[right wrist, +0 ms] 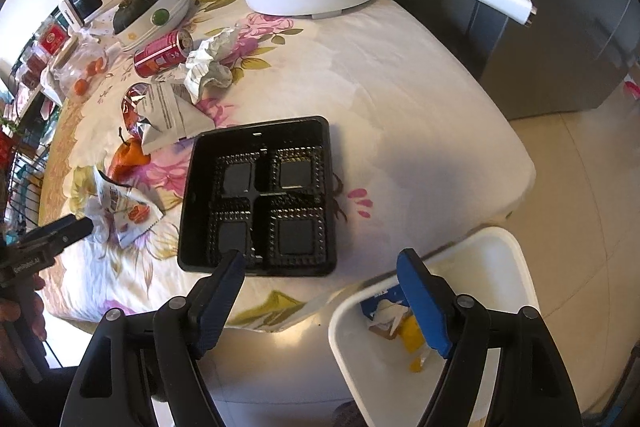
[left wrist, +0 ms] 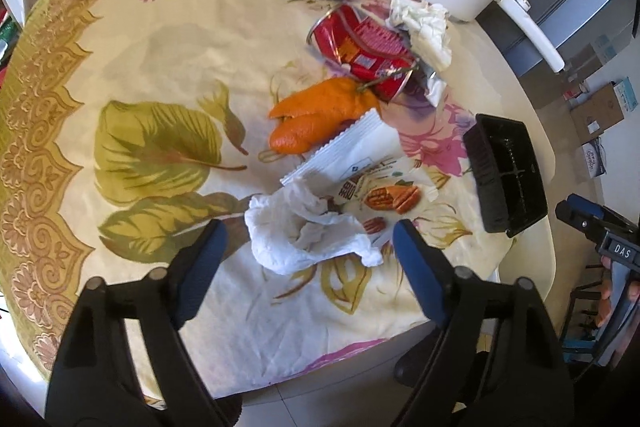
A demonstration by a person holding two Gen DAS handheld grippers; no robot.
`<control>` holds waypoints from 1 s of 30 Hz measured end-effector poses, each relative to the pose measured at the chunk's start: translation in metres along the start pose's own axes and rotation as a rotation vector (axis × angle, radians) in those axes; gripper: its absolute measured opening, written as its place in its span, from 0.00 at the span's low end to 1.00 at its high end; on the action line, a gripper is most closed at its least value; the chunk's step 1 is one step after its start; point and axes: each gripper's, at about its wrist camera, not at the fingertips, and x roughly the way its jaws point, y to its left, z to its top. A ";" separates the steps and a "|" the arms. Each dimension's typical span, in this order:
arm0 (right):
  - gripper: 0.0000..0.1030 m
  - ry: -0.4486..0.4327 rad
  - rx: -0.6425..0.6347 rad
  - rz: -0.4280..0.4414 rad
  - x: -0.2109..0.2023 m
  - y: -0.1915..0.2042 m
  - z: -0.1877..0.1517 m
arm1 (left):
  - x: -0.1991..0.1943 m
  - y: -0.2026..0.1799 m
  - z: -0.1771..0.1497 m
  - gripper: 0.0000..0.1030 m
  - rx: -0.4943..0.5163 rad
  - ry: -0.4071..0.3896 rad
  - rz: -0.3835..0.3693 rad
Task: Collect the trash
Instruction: 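Grasp the white tissue with the left tool while the right tool grasps the black tray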
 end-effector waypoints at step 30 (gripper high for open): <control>0.78 0.078 -0.005 -0.041 0.045 0.023 0.017 | -0.024 -0.001 -0.002 0.21 0.058 -0.051 -0.007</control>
